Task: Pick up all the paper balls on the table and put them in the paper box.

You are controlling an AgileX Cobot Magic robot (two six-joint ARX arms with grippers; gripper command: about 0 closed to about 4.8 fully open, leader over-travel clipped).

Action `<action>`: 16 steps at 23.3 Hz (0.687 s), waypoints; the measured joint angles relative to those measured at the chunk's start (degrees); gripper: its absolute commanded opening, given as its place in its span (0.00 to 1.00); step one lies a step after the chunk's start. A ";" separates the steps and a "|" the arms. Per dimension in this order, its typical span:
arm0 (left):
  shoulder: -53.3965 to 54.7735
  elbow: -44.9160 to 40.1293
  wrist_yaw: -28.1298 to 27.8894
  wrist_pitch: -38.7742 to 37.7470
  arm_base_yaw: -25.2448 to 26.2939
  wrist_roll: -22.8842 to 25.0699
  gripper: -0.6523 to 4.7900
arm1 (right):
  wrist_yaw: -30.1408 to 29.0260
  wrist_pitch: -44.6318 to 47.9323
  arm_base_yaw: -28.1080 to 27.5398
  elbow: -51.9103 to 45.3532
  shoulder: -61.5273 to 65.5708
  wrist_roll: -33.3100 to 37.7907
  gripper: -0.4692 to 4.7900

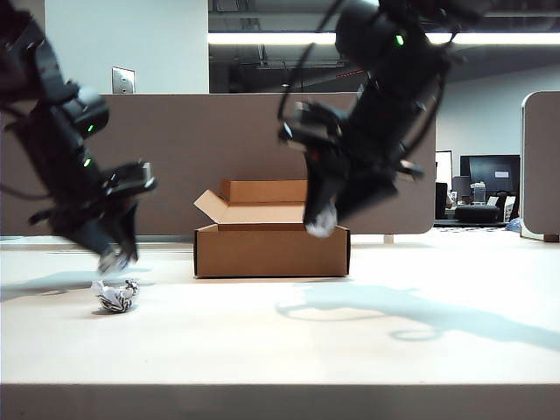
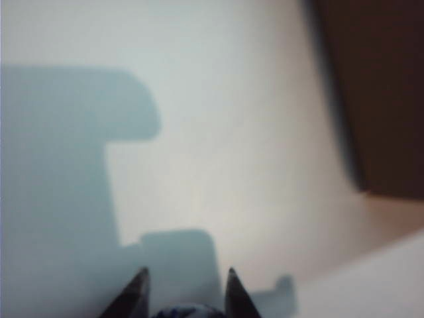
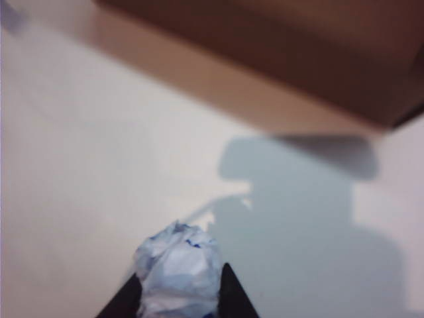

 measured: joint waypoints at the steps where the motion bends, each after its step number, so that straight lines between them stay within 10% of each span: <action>1: 0.00 1.86 0.09 -0.79 -0.26 0.00 0.38 | 0.02 -0.42 -0.07 1.77 0.04 0.00 0.36; 8: -0.07 14.38 -0.11 -3.19 -3.54 -0.70 0.33 | 0.74 2.01 -0.81 10.51 0.09 -0.66 0.36; 16: 0.31 16.76 5.31 12.96 -9.60 -7.45 0.37 | 0.39 10.69 -3.43 23.02 14.95 -0.63 0.37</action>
